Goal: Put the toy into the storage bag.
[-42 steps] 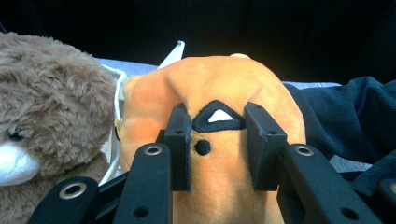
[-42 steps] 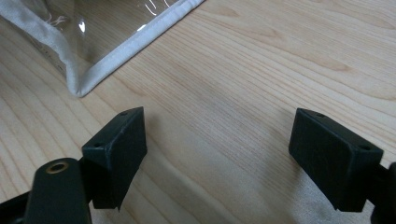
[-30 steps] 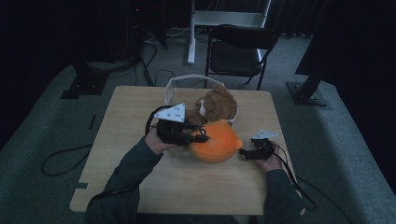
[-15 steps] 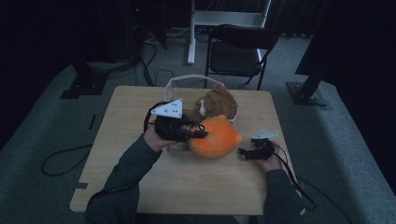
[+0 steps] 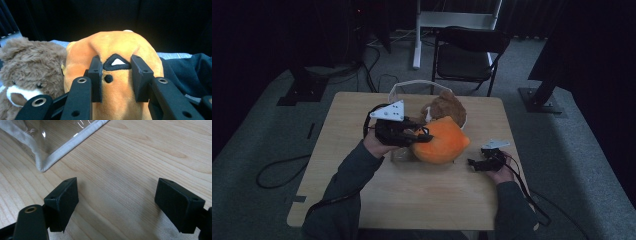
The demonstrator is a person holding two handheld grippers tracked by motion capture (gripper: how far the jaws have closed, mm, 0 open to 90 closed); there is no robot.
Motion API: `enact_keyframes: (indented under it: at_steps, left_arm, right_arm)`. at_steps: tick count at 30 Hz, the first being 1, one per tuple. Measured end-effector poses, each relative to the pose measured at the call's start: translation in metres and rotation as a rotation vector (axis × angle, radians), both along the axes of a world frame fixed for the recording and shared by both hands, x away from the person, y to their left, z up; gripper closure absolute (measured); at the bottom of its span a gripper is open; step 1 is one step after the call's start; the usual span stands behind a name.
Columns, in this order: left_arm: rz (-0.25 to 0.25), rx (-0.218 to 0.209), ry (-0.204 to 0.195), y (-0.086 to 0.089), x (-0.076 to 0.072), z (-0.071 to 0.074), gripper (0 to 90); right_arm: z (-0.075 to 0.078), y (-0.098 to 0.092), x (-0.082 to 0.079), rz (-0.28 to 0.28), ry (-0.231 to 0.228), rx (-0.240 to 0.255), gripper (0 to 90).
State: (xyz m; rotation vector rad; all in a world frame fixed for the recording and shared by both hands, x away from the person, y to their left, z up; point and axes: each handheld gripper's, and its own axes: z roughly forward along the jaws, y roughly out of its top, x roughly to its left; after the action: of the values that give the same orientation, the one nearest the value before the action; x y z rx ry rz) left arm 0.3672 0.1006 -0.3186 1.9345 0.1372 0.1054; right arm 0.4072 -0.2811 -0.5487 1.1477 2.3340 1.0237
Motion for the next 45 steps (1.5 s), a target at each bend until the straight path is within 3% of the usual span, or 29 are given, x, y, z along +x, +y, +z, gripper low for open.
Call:
enact_keyframes:
  at_steps: [12, 45]
  left_arm:
    - [0.019, -0.008, -0.011, 0.005, 0.007, 0.008, 66.5]
    - [0.119, -0.046, 0.012, 0.029, 0.033, 0.01, 66.5]
  right_arm:
    - [0.0, 0.0, 0.0, 0.001, 0.0, 0.0, 18.3]
    - [0.0, 0.0, 0.0, 0.0, 0.0, 0.0, 18.3]
